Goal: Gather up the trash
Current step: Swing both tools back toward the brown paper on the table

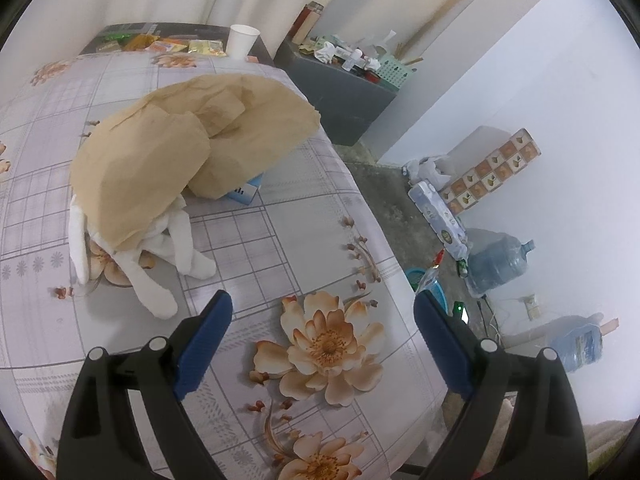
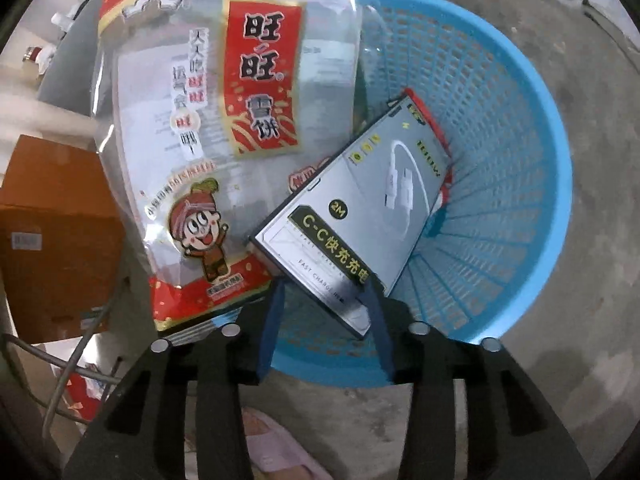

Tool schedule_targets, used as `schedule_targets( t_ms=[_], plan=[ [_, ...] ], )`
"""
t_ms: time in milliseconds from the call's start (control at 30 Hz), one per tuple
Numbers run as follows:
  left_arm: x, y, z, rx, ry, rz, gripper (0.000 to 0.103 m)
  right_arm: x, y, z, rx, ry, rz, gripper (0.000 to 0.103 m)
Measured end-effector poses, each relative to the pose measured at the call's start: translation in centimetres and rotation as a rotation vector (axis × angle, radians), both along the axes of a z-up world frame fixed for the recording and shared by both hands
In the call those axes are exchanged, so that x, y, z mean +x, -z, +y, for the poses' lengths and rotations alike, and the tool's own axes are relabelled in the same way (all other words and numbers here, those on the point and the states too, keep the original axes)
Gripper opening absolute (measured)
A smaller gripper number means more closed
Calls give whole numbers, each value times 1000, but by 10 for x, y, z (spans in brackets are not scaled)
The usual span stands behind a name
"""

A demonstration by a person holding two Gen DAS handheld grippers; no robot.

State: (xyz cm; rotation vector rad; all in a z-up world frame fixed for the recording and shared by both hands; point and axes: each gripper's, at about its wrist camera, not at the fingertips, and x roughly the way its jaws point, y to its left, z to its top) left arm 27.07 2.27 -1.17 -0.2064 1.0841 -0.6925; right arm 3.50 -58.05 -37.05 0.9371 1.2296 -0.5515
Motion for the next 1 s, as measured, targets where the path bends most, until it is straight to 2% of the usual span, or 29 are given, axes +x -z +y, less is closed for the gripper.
schedule_targets(
  t_ms=[33, 100, 300, 433, 500, 600, 733, 833, 1000],
  plan=[
    [0, 0, 0, -1, -1, -1, 90, 0, -1, 0, -3, -4, 8, 47],
    [0, 0, 2, -6, 0, -5, 90, -10, -4, 1, -19, -1, 7, 64],
    [-9, -7, 15, -29, -8, -24, 90, -29, -40, 13, -38, 26, -76, 71],
    [-18, -11, 29, -33, -27, -43, 90, -42, -85, 40, -59, 33, -166, 74],
    [-23, -12, 40, -27, -41, -57, 90, -49, -112, 55, -69, 27, -222, 80],
    [-29, -12, 59, -14, -75, -83, 92, -50, -153, 80, -78, -3, -301, 83],
    [-34, -6, 82, 15, -115, -107, 92, -25, -207, 110, -131, -111, -374, 84],
    [-35, -6, 93, 59, -127, -158, 92, 2, -249, 140, -167, -191, -450, 87],
    [-28, -15, 108, 94, -154, -233, 92, 61, -307, 209, -211, -374, -565, 93]
  ],
)
